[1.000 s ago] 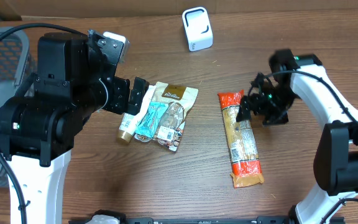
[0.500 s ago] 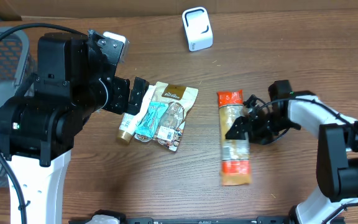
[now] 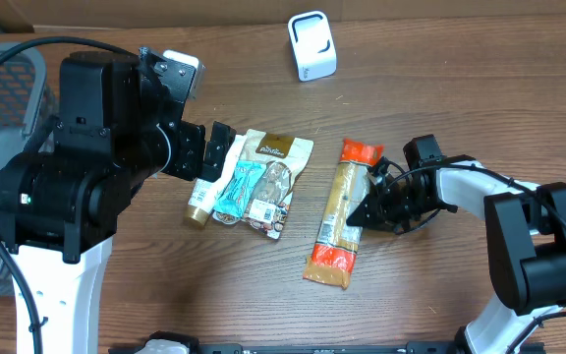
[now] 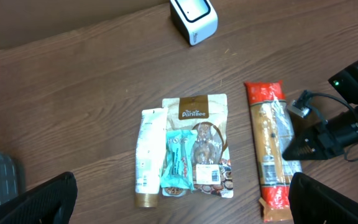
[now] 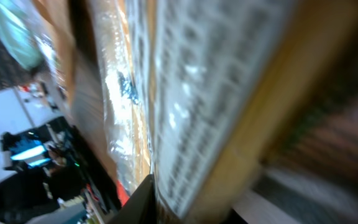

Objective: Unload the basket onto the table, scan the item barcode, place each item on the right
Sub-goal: 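Regrasp the spaghetti pack and lift it toward the white scanner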

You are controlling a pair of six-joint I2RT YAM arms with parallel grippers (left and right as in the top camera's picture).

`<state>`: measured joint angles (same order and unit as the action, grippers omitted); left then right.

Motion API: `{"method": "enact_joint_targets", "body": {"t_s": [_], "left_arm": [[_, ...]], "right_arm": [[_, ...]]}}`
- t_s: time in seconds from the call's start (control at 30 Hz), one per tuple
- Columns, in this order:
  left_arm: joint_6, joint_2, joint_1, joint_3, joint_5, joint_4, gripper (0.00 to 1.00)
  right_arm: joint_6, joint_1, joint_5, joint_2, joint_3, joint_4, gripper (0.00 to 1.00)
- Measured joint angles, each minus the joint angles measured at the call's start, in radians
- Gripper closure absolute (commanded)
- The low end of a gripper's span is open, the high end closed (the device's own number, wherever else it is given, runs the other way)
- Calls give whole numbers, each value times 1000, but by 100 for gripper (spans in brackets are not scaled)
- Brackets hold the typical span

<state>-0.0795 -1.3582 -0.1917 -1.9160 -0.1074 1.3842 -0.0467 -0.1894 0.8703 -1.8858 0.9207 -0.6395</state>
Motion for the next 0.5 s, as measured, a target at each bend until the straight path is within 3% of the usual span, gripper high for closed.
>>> {"method": "enact_joint_targets", "body": {"t_s": [0.07, 0.17, 0.4, 0.5], "left_arm": [[0, 0, 0, 0, 0, 0, 0], [0, 0, 0, 0, 0, 0, 0], [0, 0, 0, 0, 0, 0, 0], [0, 0, 0, 0, 0, 0, 0]], "right_arm": [[-54, 0, 15, -3, -1, 53, 55], [-172, -6, -14, -4, -2, 139, 51], [-494, -78, -87, -4, -17, 338, 51], [-633, -145, -141, -4, -18, 413, 56]]}}
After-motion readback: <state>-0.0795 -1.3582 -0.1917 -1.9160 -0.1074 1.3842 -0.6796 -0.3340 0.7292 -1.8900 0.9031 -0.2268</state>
